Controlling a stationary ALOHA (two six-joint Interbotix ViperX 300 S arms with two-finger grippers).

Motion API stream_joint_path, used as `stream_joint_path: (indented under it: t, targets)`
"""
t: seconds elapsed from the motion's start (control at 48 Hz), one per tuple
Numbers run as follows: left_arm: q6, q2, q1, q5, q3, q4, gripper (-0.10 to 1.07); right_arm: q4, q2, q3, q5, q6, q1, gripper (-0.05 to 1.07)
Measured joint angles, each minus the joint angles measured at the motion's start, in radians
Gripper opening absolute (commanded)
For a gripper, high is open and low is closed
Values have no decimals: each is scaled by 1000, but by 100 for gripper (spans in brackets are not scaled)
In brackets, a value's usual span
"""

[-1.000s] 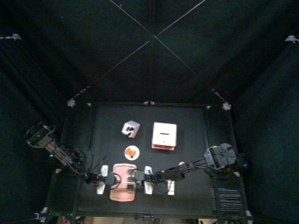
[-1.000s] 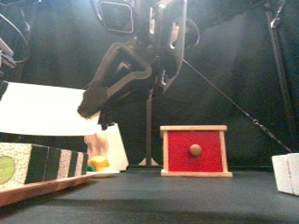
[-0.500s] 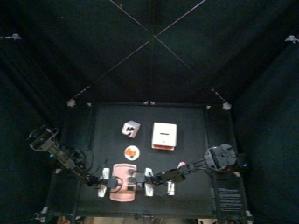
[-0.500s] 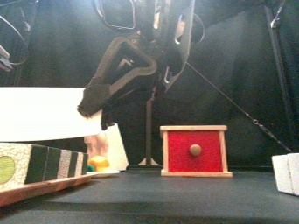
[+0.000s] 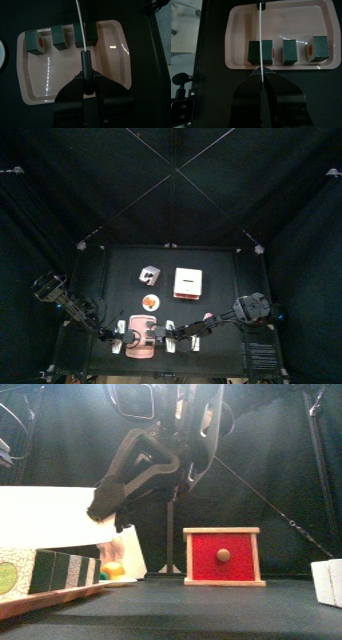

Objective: Cut sushi roll

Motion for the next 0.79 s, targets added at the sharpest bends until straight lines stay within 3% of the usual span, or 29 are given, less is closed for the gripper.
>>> stream_joint_path:
  t: [0.792]
  targets:
    - [2, 8, -6, -2, -9, -2, 41, 3, 3, -3, 0, 0, 5, 37]
